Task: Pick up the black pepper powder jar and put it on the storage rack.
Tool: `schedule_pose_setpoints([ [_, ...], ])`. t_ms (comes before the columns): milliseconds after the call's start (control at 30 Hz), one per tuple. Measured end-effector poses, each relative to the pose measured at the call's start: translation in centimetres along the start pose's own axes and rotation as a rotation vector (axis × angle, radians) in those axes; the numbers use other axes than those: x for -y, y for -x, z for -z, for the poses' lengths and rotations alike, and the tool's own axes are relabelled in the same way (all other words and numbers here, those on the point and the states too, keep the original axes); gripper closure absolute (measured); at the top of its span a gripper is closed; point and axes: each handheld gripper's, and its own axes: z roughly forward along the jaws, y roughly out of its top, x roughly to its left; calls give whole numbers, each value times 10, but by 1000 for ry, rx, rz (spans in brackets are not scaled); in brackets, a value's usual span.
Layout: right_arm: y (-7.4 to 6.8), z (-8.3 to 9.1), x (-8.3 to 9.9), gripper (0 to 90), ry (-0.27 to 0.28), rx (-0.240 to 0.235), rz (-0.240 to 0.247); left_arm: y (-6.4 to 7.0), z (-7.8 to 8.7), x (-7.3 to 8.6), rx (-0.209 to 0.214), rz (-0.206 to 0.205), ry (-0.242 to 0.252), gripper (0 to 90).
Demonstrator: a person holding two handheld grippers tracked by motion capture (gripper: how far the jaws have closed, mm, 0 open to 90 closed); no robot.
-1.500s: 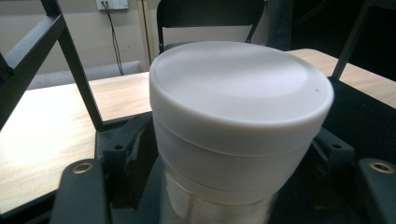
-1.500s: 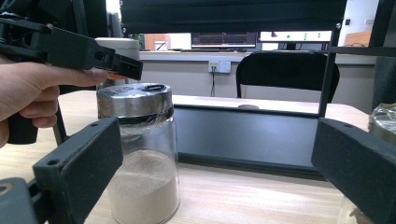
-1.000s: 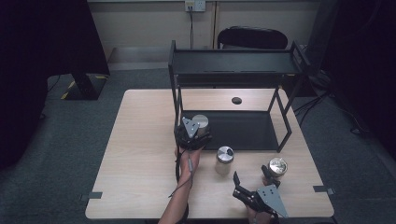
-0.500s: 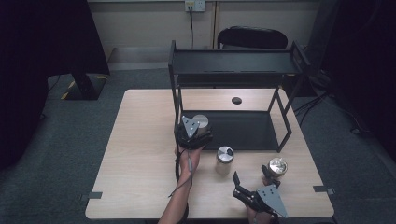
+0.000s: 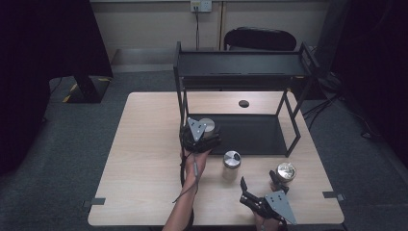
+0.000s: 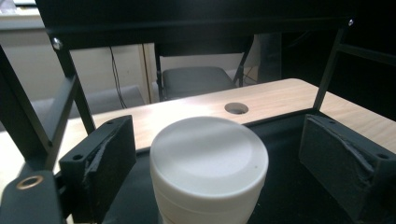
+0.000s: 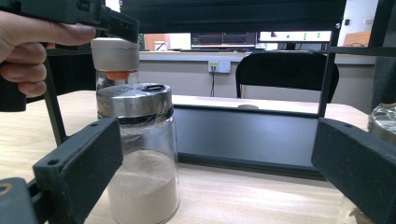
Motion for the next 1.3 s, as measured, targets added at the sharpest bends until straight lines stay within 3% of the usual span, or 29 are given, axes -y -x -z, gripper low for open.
schedule_pose_setpoints([
  [133,0,0,0,11,1,-1,1,2,2,-1,-13,-13,8,69],
  [367,0,0,0,11,0,1,1,2,4,-1,-15,4,11,5],
  [467,0,0,0,11,0,0,1,2,5,0,-16,1,18,3],
  [667,0,0,0,11,0,0,1,-4,8,1,3,31,33,24],
  [733,0,0,0,11,0,1,2,-2,9,1,-5,22,37,15],
  [933,0,0,0,11,-1,1,2,-8,14,3,26,30,59,34],
  [1300,-1,0,0,11,-1,3,2,-10,27,6,14,19,86,22],
])
